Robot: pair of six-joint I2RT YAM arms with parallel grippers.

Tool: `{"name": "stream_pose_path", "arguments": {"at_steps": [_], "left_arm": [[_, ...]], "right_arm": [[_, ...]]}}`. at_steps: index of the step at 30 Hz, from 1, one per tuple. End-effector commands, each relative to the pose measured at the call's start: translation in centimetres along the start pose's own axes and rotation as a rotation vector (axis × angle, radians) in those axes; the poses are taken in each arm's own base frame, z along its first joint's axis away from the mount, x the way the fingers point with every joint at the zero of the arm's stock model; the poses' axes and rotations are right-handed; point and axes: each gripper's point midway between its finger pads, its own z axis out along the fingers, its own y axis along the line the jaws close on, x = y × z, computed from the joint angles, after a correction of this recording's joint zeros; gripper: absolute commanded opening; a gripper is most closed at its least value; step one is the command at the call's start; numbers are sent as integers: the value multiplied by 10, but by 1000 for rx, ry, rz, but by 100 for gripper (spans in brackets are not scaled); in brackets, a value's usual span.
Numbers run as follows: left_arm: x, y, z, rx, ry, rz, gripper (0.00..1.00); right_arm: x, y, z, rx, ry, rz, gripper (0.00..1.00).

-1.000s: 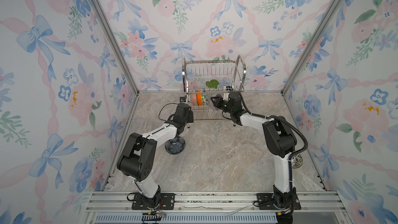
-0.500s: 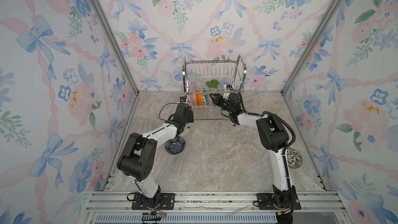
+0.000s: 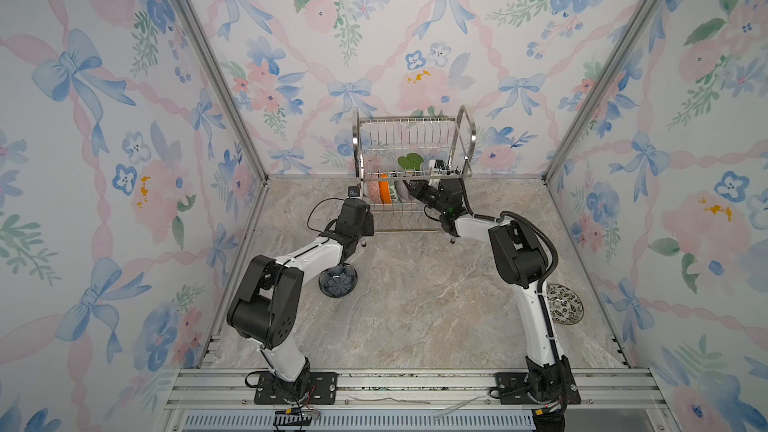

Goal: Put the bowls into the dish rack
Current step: 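Lower the lilac bowl into the lower rack tier against the green-leaf bowl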

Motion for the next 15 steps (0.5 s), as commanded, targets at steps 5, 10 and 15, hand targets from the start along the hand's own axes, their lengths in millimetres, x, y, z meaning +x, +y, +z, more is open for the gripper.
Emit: {"name": "stream_pose_path", "arguments": {"at_steps": [5,10,15], "left_arm": [[26,-7,8,18,89,81,0],[26,-7,8,14,89,83,0],[24,-5,7,7,85,79,0]], "right_arm": [[-22,8,1,-121,-21,2,0],[-21,-2,-4,-113,-3,9,0],[-15,-21,-7,-18,49,2,2]]}}
